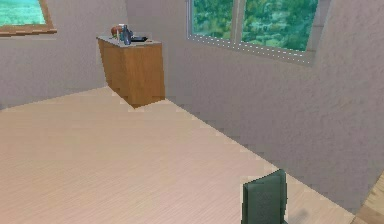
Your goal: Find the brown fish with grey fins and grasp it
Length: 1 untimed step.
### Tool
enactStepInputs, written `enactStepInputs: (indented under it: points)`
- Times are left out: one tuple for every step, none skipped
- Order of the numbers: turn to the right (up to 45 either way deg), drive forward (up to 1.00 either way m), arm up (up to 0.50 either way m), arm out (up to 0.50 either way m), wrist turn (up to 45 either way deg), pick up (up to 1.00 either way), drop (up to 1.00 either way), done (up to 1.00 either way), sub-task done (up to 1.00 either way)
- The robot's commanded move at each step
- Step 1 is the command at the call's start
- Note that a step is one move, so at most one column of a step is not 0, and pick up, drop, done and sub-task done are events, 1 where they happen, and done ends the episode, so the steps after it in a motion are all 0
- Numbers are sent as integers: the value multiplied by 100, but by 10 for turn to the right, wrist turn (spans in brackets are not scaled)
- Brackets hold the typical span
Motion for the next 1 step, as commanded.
enactStepInputs:
  points:
    - [0, 0, 0, 0, 450, 0, 0, 0, 0]
